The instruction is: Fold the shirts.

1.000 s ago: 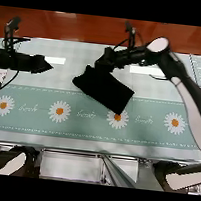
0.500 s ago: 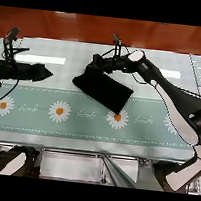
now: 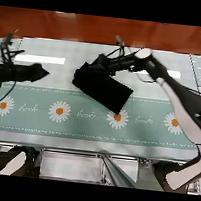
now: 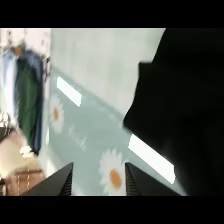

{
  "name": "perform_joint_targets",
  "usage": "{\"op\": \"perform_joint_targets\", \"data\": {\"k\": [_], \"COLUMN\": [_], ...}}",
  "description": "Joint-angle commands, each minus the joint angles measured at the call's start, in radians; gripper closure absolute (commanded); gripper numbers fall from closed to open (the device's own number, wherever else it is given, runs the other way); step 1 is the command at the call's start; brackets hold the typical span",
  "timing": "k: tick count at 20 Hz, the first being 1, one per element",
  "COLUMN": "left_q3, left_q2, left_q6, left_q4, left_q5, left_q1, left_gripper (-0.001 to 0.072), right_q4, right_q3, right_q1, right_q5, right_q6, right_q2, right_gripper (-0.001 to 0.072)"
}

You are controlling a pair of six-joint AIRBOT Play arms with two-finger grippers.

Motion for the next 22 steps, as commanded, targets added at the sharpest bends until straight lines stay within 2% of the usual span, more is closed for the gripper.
{"op": "perform_joint_targets", "data": {"k": [1,3,5,6,7,8,9,11,14,18,20,22], "left_q3": [0.067,0.104,0.099,0.087,0.061,0.028,-0.008,-0.092,-0.219,-0.306,-0.311,-0.311], "left_q2": [0.030,0.099,0.187,0.226,0.260,0.283,0.297,0.298,0.294,0.294,0.294,0.294], "left_q6": [-0.023,-0.016,-0.017,-0.018,-0.016,-0.016,-0.005,0.018,0.015,0.013,0.013,0.013], "left_q4": [-0.048,-0.053,-0.054,-0.063,-0.083,-0.099,-0.098,-0.098,-0.098,-0.098,-0.098,-0.098], "left_q5": [-0.083,-0.120,-0.127,-0.131,-0.136,-0.143,-0.151,-0.155,-0.090,-0.009,-0.001,0.007], "left_q1": [0.159,0.283,0.378,0.394,0.388,0.362,0.324,0.230,0.094,0.003,0.002,0.002], "left_gripper": [0.0685,0.0685,0.0686,0.0686,0.0685,0.0685,0.0685,0.0686,0.0686,0.0686,0.0686,0.0686], "right_q4": [-0.097,-0.368,-0.798,-0.979,-1.060,-1.052,-0.997,-0.790,-0.380,-0.034,0.063,0.089], "right_q3": [0.001,0.000,-0.054,-0.134,-0.240,-0.382,-0.518,-0.774,-1.030,-1.053,-1.005,-0.929], "right_q1": [-0.151,-0.280,-0.386,-0.436,-0.487,-0.548,-0.602,-0.687,-0.695,-0.539,-0.459,-0.382], "right_q5": [0.269,0.355,0.407,0.379,0.322,0.242,0.170,0.053,-0.108,-0.146,-0.144,-0.140], "right_q6": [0.050,0.088,0.146,0.199,0.236,0.246,0.244,0.193,0.032,-0.172,-0.232,-0.244], "right_q2": [0.165,0.346,0.544,0.648,0.740,0.828,0.890,0.935,0.841,0.538,0.399,0.305], "right_gripper": [0.0320,0.0320,0.0320,0.0319,0.0299,0.0292,0.0290,0.0289,0.0289,0.0290,0.0290,0.0290]}}
